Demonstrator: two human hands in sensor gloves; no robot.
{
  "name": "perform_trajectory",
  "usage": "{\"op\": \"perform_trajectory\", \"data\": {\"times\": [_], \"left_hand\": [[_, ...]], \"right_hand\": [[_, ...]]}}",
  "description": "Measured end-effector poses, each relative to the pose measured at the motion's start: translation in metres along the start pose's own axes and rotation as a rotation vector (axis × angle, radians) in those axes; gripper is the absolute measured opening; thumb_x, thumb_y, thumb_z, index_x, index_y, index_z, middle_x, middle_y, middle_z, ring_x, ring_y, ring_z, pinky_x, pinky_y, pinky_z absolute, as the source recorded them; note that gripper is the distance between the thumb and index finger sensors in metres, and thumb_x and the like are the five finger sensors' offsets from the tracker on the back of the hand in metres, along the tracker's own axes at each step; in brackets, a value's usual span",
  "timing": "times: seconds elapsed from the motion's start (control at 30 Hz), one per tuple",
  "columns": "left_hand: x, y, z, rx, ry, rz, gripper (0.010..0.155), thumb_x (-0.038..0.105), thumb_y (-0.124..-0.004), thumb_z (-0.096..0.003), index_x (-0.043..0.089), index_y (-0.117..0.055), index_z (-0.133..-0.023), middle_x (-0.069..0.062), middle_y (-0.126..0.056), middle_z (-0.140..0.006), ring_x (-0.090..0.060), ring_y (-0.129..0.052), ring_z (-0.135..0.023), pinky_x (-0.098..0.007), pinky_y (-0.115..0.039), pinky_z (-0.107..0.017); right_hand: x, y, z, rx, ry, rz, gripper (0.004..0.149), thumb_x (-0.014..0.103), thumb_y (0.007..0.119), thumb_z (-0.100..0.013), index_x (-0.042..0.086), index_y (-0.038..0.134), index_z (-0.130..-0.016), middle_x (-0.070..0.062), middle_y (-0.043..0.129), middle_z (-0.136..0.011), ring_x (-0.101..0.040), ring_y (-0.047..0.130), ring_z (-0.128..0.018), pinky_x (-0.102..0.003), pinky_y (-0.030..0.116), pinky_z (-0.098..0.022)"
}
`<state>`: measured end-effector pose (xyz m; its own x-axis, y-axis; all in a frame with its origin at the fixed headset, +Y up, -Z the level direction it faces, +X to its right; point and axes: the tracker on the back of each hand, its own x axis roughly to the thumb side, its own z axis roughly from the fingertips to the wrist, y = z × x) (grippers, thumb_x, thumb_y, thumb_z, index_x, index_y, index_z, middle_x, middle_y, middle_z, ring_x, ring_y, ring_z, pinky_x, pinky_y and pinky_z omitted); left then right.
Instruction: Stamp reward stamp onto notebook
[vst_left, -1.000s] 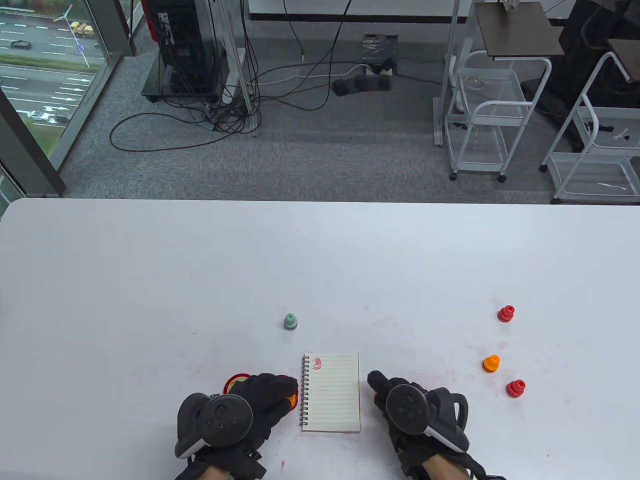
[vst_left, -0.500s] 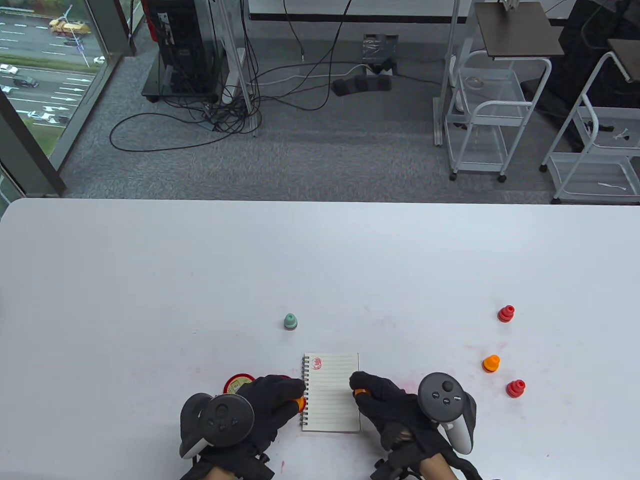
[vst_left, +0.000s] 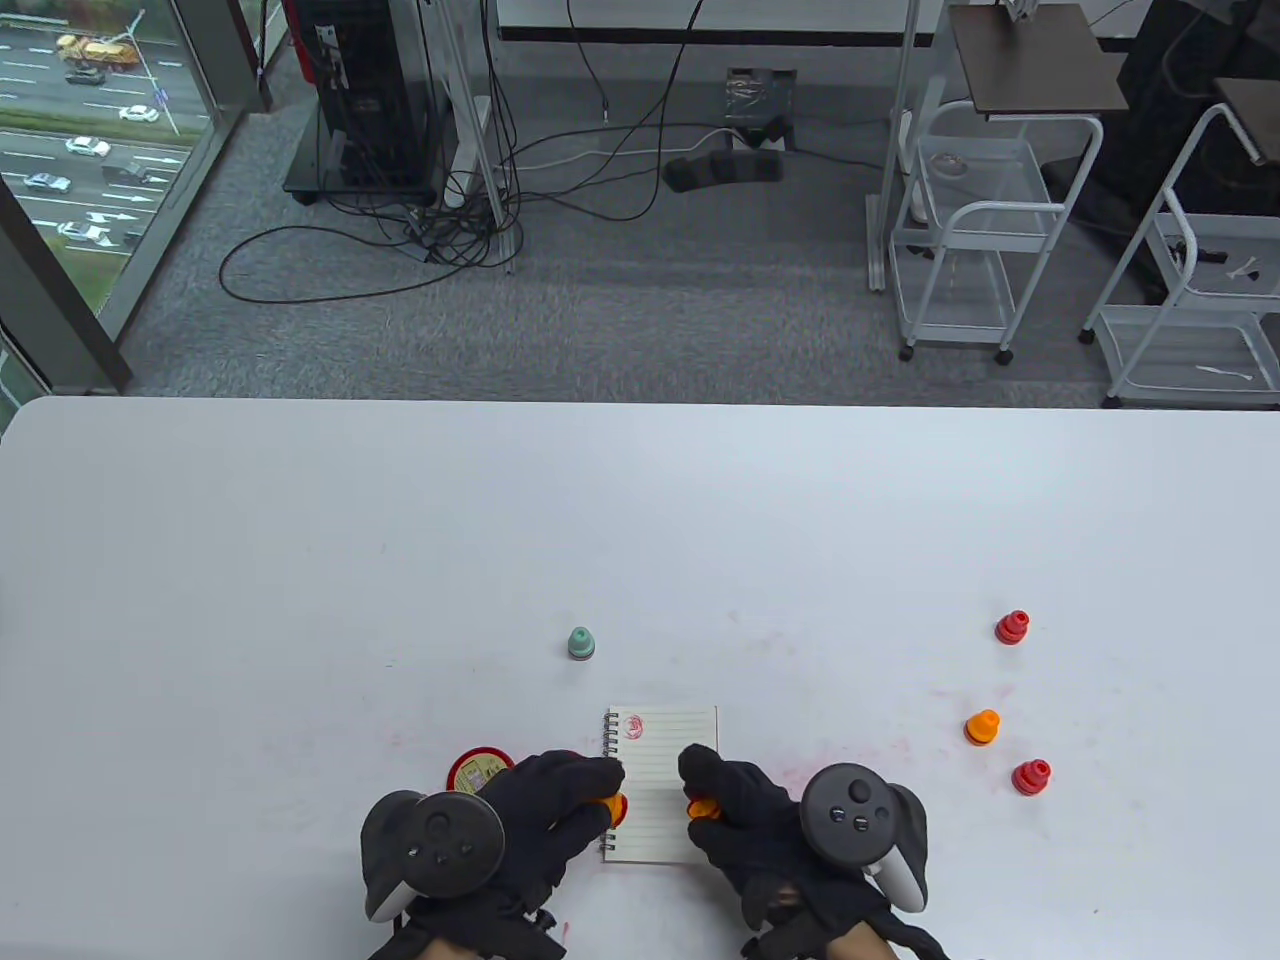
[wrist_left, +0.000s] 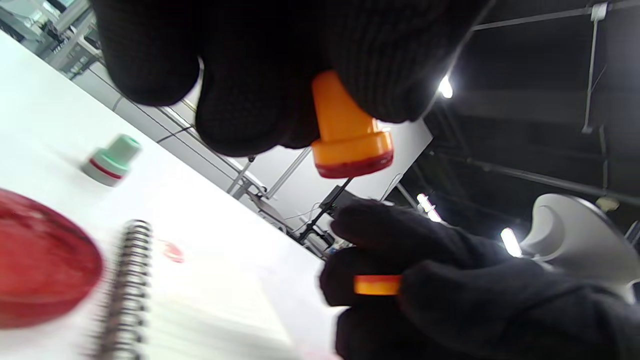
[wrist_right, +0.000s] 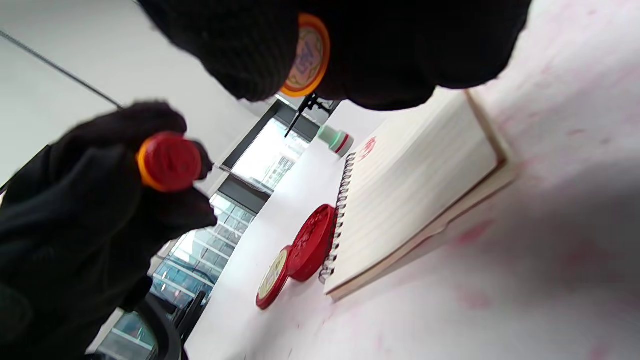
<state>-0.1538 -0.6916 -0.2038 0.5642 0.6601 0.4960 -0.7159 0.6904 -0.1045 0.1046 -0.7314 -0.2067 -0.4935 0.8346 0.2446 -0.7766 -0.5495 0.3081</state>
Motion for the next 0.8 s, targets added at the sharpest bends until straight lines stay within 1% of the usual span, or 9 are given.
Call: {"op": "perform_trajectory", "data": {"times": [0.1, 0.17, 0.2, 0.27, 0.3, 0.4, 0.6, 0.8], "left_hand": [[0.004, -0.005, -0.001, 0.018, -0.016, 0.054, 0.049, 0.036, -0.087, -0.0417, 0.019, -0.090, -0.088, -0.009, -0.099, -0.081, -0.018, -0.103, -0.057, -0.044, -0.089, -0.052], [0.007, -0.009, -0.001, 0.006, -0.028, 0.071, 0.050, 0.037, -0.087, -0.0414, 0.019, -0.090, -0.088, -0.009, -0.100, -0.080, -0.018, -0.103, -0.056, -0.044, -0.089, -0.051], [0.008, -0.010, -0.001, 0.000, -0.035, 0.071, 0.050, 0.037, -0.087, -0.0414, 0.019, -0.090, -0.088, -0.009, -0.100, -0.080, -0.018, -0.104, -0.055, -0.044, -0.089, -0.051], [0.011, -0.013, -0.001, 0.036, -0.036, 0.038, 0.050, 0.038, -0.087, -0.0410, 0.019, -0.091, -0.087, -0.009, -0.100, -0.079, -0.018, -0.104, -0.054, -0.044, -0.089, -0.051], [0.011, -0.013, -0.002, 0.031, -0.035, 0.028, 0.050, 0.039, -0.087, -0.0410, 0.019, -0.091, -0.087, -0.009, -0.101, -0.078, -0.018, -0.104, -0.054, -0.044, -0.089, -0.050], [0.010, -0.017, -0.003, 0.004, -0.034, 0.046, 0.050, 0.039, -0.087, -0.0409, 0.019, -0.091, -0.087, -0.009, -0.100, -0.078, -0.018, -0.104, -0.054, -0.044, -0.089, -0.051], [0.007, -0.017, -0.002, 0.011, -0.001, 0.059, 0.050, 0.039, -0.087, -0.0413, 0.018, -0.091, -0.087, -0.009, -0.100, -0.078, -0.018, -0.104, -0.054, -0.044, -0.089, -0.050], [0.007, -0.018, -0.002, -0.005, -0.007, 0.065, 0.049, 0.038, -0.087, -0.0415, 0.019, -0.091, -0.087, -0.009, -0.100, -0.079, -0.018, -0.104, -0.055, -0.044, -0.089, -0.051]], "right_hand": [[0.009, 0.007, 0.000, 0.031, -0.052, 0.040, 0.072, 0.023, 0.083, -0.043, 0.011, 0.049, -0.105, -0.017, 0.073, -0.095, -0.039, 0.085, -0.071, -0.051, 0.079, -0.050], [0.013, 0.010, 0.000, 0.048, -0.073, 0.045, 0.073, 0.023, 0.083, -0.043, 0.011, 0.048, -0.105, -0.017, 0.074, -0.095, -0.040, 0.085, -0.071, -0.051, 0.079, -0.051], [0.015, 0.011, -0.001, 0.051, -0.079, 0.044, 0.073, 0.023, 0.083, -0.043, 0.010, 0.047, -0.105, -0.017, 0.074, -0.095, -0.040, 0.085, -0.071, -0.051, 0.079, -0.051], [0.020, 0.014, -0.002, 0.078, -0.107, 0.019, 0.074, 0.023, 0.083, -0.043, 0.010, 0.047, -0.105, -0.017, 0.074, -0.095, -0.040, 0.086, -0.072, -0.051, 0.079, -0.051], [0.021, 0.014, -0.001, 0.078, -0.117, 0.006, 0.074, 0.023, 0.083, -0.043, 0.010, 0.046, -0.106, -0.017, 0.074, -0.095, -0.040, 0.086, -0.072, -0.051, 0.079, -0.051], [0.024, 0.013, 0.000, 0.032, -0.125, -0.018, 0.076, 0.024, 0.083, -0.043, 0.008, 0.044, -0.105, -0.017, 0.074, -0.095, -0.040, 0.086, -0.072, -0.052, 0.079, -0.051], [0.024, 0.009, 0.001, -0.009, -0.149, -0.057, 0.076, 0.024, 0.084, -0.042, 0.007, 0.045, -0.105, -0.017, 0.076, -0.094, -0.040, 0.088, -0.071, -0.052, 0.080, -0.050], [0.025, 0.008, 0.002, -0.019, -0.159, -0.030, 0.074, 0.024, 0.084, -0.041, 0.007, 0.049, -0.104, -0.018, 0.078, -0.092, -0.039, 0.091, -0.070, -0.052, 0.083, -0.049]]}}
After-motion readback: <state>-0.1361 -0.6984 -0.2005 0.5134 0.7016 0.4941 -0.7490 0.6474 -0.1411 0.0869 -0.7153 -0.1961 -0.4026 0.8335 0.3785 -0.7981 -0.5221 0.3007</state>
